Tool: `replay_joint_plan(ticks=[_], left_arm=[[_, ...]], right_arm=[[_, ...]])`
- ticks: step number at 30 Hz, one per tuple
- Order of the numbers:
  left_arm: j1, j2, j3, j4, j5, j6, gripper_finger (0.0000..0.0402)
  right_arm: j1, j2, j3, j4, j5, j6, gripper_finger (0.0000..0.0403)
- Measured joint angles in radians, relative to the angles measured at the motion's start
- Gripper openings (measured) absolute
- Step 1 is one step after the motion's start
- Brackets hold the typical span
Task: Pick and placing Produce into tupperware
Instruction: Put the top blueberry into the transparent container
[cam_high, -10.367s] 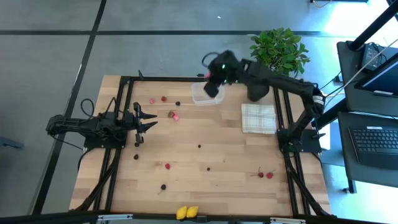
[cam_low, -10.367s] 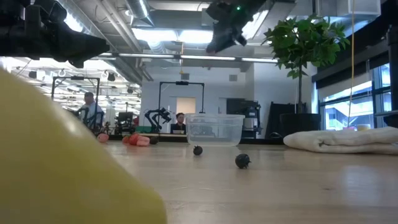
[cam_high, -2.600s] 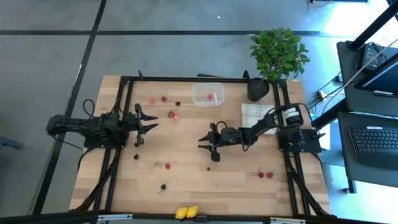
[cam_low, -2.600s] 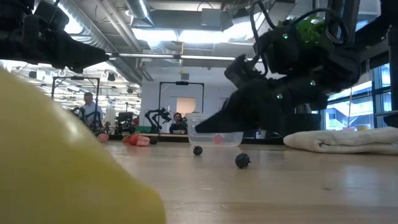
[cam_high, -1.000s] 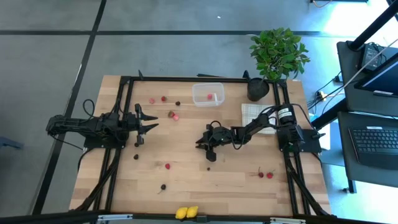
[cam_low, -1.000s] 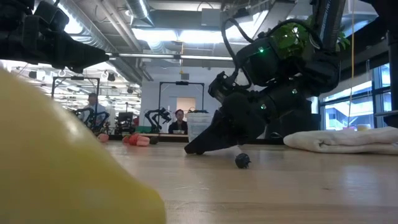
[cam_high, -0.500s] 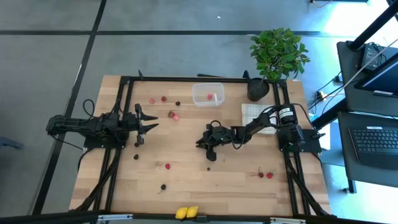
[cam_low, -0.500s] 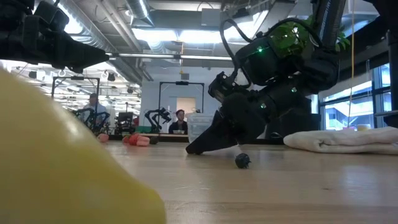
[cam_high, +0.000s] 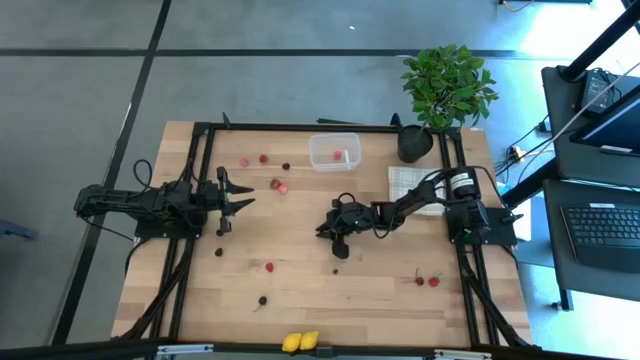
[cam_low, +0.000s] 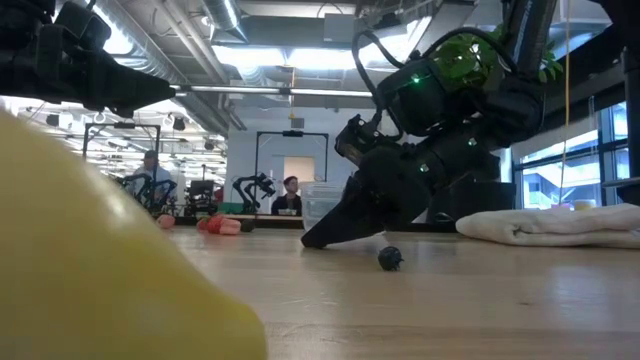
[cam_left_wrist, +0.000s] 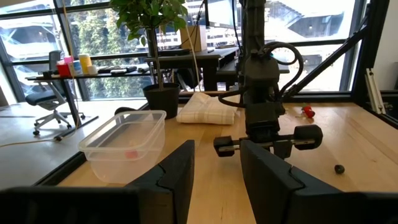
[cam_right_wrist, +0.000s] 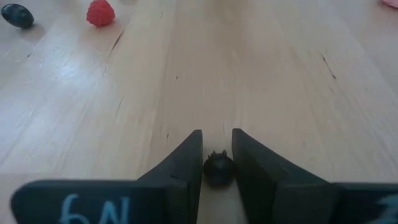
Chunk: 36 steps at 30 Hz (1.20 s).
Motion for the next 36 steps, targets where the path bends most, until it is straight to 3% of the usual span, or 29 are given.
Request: replay_joint_plan(ticks=[13, 23, 36], left_arm=[[0.000, 0.000, 0.000, 0.000, 0.000, 0.000, 0.0124], [0.000, 0.000, 0.000, 0.000, 0.000, 0.001, 0.0124], [0.000, 0.000, 0.000, 0.000, 0.000, 0.004, 0.0124]], right_arm=[[0.001, -0.002, 0.001, -0.007, 0.001, 0.010, 0.0085], [0.001, -0.001, 0.000, 0.008, 0.003, 0.151, 0.0083], [0.002, -0.001, 0.000, 0.009, 0.003, 0.122, 0.0082]])
